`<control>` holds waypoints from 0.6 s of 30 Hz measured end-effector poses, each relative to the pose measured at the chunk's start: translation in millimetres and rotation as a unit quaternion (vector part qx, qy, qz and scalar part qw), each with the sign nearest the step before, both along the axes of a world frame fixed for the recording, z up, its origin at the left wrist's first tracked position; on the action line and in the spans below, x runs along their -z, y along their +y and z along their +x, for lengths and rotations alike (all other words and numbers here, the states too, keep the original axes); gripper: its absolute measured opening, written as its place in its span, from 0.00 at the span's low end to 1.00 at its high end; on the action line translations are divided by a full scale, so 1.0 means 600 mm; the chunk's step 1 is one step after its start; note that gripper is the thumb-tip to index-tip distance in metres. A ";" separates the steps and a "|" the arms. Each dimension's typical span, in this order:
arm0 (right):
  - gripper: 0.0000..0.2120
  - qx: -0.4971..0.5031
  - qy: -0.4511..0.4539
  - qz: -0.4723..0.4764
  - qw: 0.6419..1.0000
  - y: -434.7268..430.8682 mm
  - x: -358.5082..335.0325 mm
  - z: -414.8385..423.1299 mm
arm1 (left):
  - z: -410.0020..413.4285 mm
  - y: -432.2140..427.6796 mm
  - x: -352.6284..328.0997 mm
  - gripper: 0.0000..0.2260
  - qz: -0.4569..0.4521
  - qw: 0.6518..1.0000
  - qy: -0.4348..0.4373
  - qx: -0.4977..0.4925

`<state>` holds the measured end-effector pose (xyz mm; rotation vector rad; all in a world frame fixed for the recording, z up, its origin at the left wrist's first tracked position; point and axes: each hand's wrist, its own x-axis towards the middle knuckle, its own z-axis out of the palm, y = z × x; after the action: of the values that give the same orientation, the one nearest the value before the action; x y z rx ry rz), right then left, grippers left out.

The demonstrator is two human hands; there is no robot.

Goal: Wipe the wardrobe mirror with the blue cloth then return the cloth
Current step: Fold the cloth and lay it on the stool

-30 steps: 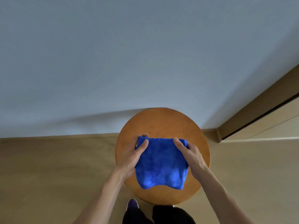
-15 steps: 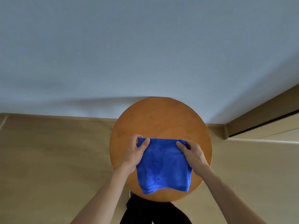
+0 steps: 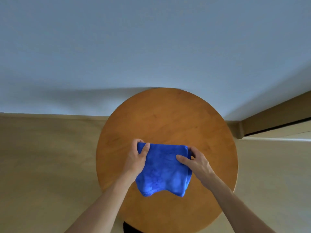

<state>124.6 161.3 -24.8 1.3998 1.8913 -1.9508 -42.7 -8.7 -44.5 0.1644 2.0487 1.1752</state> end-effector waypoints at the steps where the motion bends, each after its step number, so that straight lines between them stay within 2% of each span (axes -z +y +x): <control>1: 0.13 0.003 -0.005 0.000 1.000 0.004 0.009 0.000 | -0.003 0.003 0.011 0.05 -0.003 1.000 0.002 0.005; 4: 0.11 0.006 -0.011 0.022 1.000 0.017 0.030 0.000 | -0.014 0.019 0.030 0.04 -0.007 0.999 0.024 0.022; 8: 0.08 0.015 -0.018 0.097 0.995 0.038 0.053 -0.012 | -0.022 0.050 0.051 0.05 0.018 0.999 0.021 0.016; 13: 0.06 0.041 -0.022 0.176 0.983 0.046 0.088 -0.040 | -0.029 0.061 0.076 0.29 0.024 0.999 0.011 0.047; 18: 0.07 0.047 -0.041 0.233 0.970 0.045 0.121 -0.045 | -0.018 0.071 0.095 0.35 0.004 0.991 0.116 0.066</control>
<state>97.5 188.5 -97.2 1.6769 2.3852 -1.5062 -53.4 33.9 -101.6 0.4511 2.1954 1.1261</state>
